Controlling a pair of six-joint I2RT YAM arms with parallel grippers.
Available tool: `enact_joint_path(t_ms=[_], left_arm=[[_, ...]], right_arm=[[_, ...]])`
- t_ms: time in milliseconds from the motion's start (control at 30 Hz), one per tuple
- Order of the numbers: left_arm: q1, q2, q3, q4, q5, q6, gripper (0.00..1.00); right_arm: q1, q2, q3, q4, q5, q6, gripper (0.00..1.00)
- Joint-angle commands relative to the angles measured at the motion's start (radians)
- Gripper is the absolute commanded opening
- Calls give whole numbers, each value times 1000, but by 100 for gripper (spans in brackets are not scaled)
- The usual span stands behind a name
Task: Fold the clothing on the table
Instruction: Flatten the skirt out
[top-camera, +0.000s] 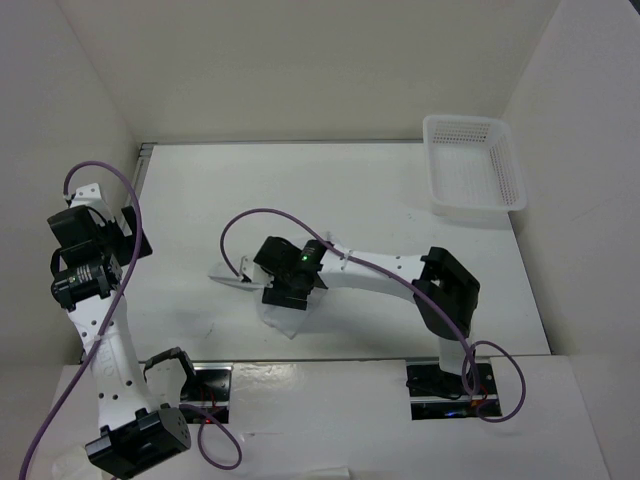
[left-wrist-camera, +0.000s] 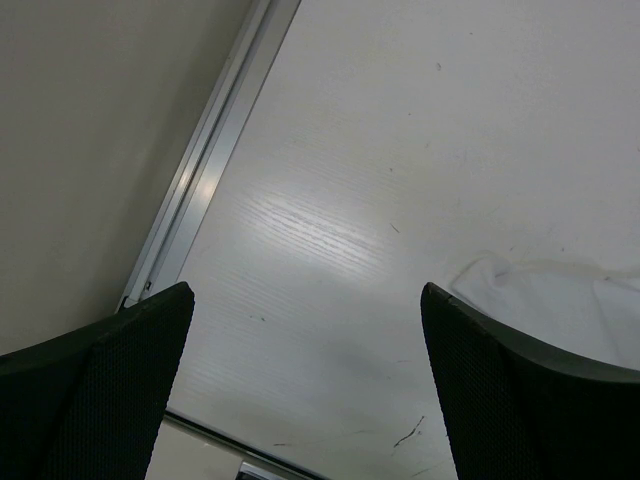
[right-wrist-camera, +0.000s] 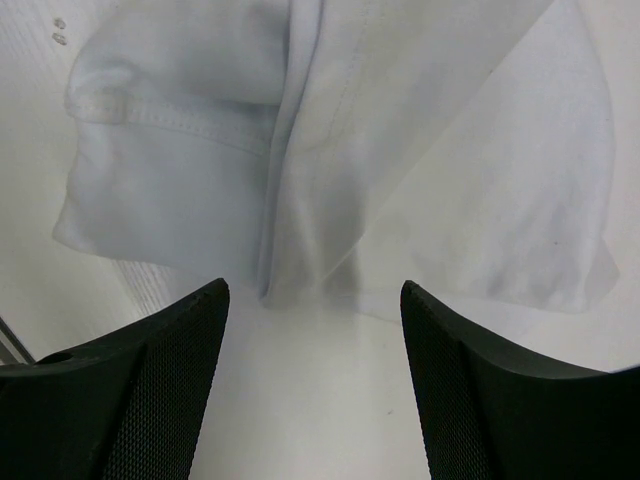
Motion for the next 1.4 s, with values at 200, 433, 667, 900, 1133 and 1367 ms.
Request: enact_joint_path(t_ms=[200,433,667,900,1133,1367], left_arm=[[9,0,1,23,31,18,100],[9,0,1,23,31,18,100],[9,0,-8,23,31,18,100],[9,0,-8,23,31,18,100],[9,0,-8,23,42,27,100],[9,19,1,14,73,38,100]], right_arm=[[-6,5,-74,58,-48,1,74],[-15,36,-105,86,-48,1,74],[-49,56,-123,106,-48,1,61],[-92,65,-113,106,-39,10,0],[-153,-7,36,2,-48,-27,0],[-234,49,393,9,-43,-56,0]])
